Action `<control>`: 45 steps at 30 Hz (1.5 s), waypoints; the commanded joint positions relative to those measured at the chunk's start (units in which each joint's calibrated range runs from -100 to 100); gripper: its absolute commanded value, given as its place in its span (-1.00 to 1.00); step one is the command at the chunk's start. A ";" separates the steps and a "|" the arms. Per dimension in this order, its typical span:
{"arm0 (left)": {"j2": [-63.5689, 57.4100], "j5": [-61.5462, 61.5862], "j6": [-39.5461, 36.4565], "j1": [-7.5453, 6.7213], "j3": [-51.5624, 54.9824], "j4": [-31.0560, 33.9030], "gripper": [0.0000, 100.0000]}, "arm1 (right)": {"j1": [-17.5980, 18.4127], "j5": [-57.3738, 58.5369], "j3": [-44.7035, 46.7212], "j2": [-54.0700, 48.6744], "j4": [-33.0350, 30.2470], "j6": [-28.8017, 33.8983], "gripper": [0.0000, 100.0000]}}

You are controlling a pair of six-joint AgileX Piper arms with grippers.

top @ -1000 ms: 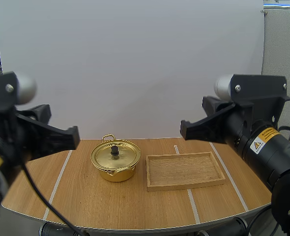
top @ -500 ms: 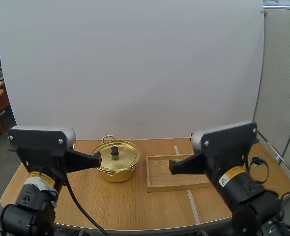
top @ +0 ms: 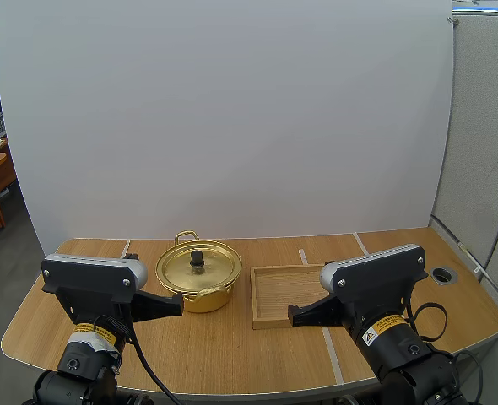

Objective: Open the pot, put the pineapple inside, and close it

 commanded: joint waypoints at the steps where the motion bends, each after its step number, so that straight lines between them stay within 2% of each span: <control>1: -0.23 7.88 -0.86 0.08 0.24 0.71 -1.00 | -0.27 4.73 0.17 -0.32 0.22 -0.26 -1.00; 6: -0.23 19.42 -0.86 0.08 0.24 0.71 -1.00 | -0.27 15.71 0.17 -0.32 -0.15 -0.26 -1.00; 10: -0.23 19.76 -0.90 0.08 0.24 0.44 -1.00 | -0.27 21.76 0.17 -0.32 -0.56 -0.26 -1.00; 45: -0.23 18.86 -0.90 0.08 0.24 0.44 -1.00 | -0.27 21.76 0.17 -0.32 -0.56 -0.26 -1.00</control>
